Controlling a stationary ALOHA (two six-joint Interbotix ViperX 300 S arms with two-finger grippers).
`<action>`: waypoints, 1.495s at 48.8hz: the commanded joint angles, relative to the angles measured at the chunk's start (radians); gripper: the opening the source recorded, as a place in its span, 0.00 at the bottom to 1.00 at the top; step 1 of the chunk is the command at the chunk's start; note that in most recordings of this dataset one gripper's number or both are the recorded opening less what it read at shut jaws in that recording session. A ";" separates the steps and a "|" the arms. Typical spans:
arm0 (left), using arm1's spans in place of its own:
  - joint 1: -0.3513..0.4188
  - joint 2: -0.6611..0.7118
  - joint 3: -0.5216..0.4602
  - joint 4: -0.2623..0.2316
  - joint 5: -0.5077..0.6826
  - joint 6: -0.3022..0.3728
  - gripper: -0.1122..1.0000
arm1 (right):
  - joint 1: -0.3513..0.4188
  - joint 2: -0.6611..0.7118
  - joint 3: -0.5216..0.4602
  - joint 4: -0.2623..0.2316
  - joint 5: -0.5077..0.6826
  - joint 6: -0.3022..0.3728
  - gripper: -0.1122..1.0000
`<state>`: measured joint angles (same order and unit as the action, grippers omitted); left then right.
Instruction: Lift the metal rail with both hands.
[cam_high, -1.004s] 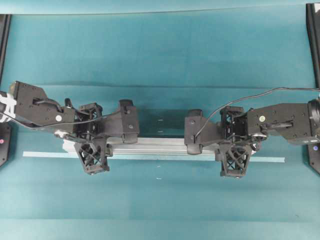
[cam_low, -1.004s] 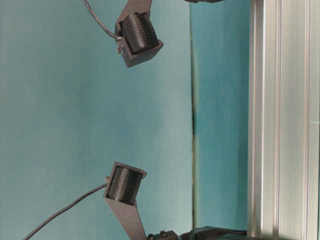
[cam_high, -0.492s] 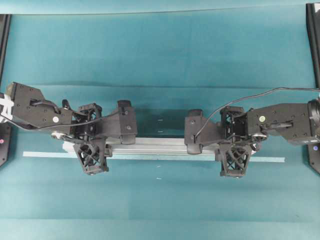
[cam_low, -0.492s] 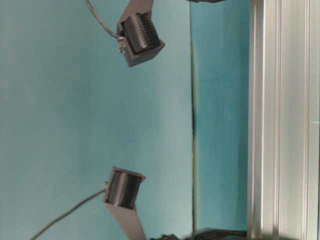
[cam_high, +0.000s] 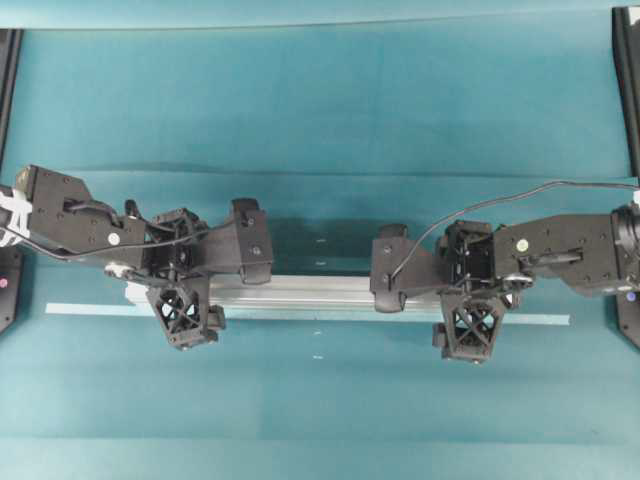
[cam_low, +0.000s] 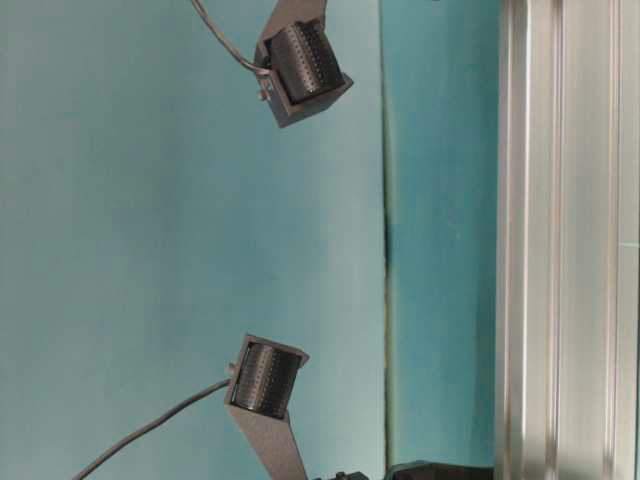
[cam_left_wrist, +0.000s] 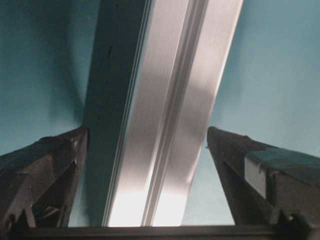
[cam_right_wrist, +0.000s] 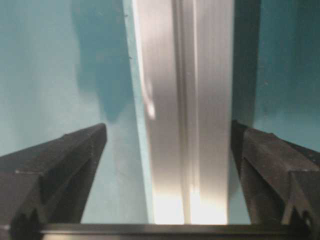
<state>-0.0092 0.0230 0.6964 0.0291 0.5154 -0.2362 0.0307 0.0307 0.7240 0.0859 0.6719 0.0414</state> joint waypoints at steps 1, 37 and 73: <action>-0.003 -0.028 -0.006 0.002 0.009 0.002 0.98 | -0.003 -0.014 -0.012 -0.008 0.000 0.002 0.98; -0.017 -0.520 -0.026 0.002 0.186 0.005 0.98 | -0.143 -0.538 0.000 -0.009 -0.092 0.044 0.98; -0.009 -0.848 0.058 0.002 -0.069 0.031 0.98 | -0.155 -0.962 0.098 -0.063 -0.216 0.041 0.98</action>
<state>-0.0230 -0.8007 0.7609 0.0291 0.4709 -0.2086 -0.1197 -0.9097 0.8268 0.0245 0.4663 0.0828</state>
